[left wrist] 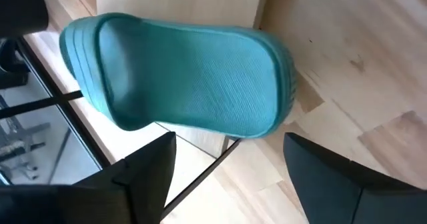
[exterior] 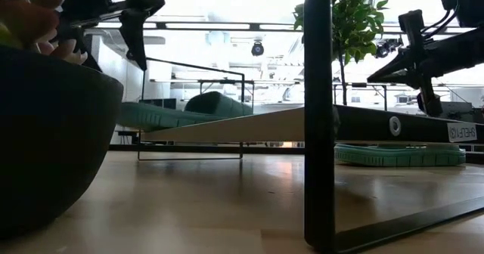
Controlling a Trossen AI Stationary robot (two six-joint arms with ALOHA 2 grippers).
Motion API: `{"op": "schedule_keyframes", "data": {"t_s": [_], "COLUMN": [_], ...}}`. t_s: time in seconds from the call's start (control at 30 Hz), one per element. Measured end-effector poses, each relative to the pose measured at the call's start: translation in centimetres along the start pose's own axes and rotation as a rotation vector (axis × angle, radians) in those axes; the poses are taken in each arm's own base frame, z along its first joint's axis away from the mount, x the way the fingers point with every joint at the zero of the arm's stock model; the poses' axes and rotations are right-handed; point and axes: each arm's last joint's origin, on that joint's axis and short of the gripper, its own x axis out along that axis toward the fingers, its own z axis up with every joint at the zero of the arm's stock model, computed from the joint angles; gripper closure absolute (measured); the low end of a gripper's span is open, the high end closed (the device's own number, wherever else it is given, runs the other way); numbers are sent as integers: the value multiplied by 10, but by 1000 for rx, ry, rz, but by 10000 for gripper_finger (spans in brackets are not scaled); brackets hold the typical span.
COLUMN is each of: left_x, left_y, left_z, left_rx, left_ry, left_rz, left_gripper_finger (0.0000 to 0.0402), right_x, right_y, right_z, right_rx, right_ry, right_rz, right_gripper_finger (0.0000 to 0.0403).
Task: Pick and place slides into the shelf
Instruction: Put the top green slide on the shelf
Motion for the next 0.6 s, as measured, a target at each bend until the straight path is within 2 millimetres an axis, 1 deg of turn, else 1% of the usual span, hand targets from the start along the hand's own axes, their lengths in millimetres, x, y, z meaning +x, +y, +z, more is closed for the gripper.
{"op": "schedule_keyframes", "data": {"t_s": [0.1,0.23,0.47,0.6], "left_x": [-6,-21,-56,-75], "left_y": [5,17,45,60], "left_z": [3,9,20,23], "left_rx": [-60,-172,-418,-522], "left_ry": [-19,-60,-179,-241], "left_rz": [-8,5,46,82], "left_gripper_finger": [148,169,209,226], "right_x": [0,0,1,6], "right_y": [4,9,17,18], "right_z": [1,2,4,3], "right_rx": [7,18,51,85], "right_ry": [9,9,2,40], "right_rz": [43,100,187,187], "right_gripper_finger": [403,403,403,403]}}
